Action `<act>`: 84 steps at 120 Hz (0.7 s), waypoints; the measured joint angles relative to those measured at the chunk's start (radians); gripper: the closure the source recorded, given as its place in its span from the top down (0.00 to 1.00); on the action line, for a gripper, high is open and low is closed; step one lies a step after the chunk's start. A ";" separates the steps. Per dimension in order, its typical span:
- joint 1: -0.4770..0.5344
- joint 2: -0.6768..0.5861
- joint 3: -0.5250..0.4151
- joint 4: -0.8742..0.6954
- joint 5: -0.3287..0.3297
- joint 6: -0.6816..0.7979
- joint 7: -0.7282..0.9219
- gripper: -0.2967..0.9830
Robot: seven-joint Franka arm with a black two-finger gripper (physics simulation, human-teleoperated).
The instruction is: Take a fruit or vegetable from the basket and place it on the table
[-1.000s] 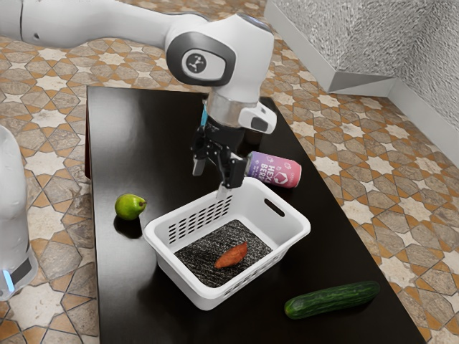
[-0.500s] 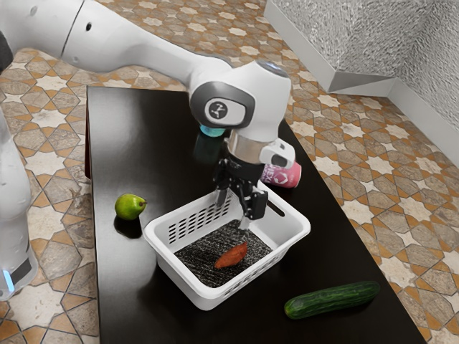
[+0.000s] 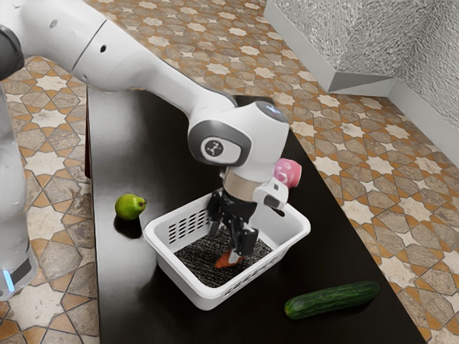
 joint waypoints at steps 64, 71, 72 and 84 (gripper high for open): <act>-0.029 0.059 0.000 0.001 0.005 0.029 -0.010 0.74; -0.031 0.059 0.000 0.002 0.006 0.033 -0.011 0.74; -0.031 0.059 0.001 0.002 0.007 0.033 -0.011 0.74; -0.033 0.059 0.001 0.005 0.011 0.053 -0.011 0.74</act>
